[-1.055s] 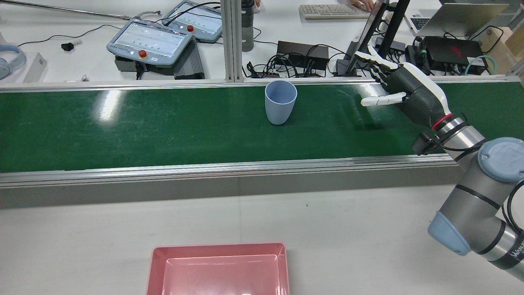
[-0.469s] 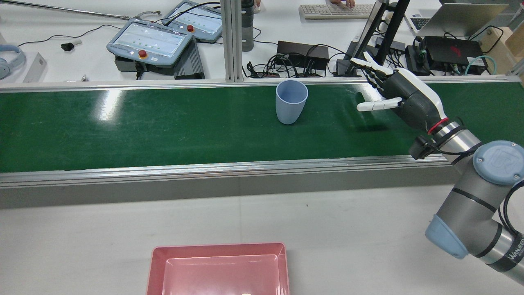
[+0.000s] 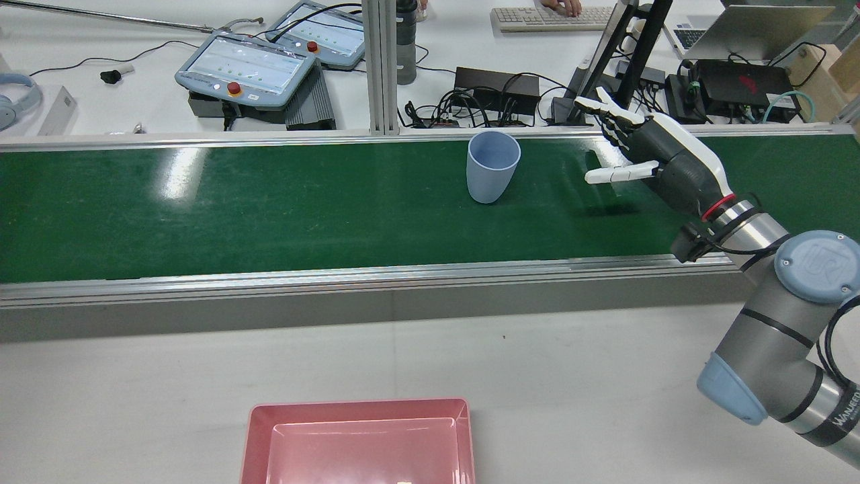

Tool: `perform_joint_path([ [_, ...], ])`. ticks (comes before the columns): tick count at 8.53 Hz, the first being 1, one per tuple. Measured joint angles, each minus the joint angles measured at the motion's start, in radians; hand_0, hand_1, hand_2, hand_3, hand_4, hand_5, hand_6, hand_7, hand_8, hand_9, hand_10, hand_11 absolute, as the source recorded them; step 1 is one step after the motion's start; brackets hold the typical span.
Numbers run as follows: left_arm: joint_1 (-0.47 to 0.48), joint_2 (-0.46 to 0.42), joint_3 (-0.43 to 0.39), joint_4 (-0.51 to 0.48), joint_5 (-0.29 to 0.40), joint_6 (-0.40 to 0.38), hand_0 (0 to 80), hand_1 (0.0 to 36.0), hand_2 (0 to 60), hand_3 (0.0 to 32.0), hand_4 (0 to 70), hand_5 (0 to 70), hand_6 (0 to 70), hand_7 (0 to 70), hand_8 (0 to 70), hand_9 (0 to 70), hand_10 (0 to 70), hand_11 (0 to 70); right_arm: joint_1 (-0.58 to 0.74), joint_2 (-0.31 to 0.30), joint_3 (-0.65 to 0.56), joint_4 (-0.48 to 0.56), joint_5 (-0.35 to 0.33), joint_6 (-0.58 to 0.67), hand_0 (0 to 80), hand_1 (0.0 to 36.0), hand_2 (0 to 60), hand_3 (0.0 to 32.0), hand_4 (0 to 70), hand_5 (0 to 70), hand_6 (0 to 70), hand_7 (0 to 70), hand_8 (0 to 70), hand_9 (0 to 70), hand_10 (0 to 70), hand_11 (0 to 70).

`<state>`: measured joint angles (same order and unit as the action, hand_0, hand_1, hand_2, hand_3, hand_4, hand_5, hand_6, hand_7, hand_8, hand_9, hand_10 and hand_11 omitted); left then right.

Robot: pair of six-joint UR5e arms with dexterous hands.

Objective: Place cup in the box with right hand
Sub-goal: 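Hold the open right hand in the cup's path on the belt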

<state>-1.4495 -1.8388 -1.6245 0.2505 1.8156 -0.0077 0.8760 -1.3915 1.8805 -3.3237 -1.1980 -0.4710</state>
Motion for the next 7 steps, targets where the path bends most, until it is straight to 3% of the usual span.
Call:
perform_joint_path([
  [7,0.0,0.0,0.001,0.0,0.0,0.0,0.0,0.0,0.0,0.0,0.0,0.0,0.0,0.0,0.0,0.0,0.0,0.0,-0.011,0.003,-0.003,-0.001,0.002,-0.004,51.5,23.2,8.0,0.0,0.0,5.4,0.0,0.0,0.0,0.0,0.0,0.0],
])
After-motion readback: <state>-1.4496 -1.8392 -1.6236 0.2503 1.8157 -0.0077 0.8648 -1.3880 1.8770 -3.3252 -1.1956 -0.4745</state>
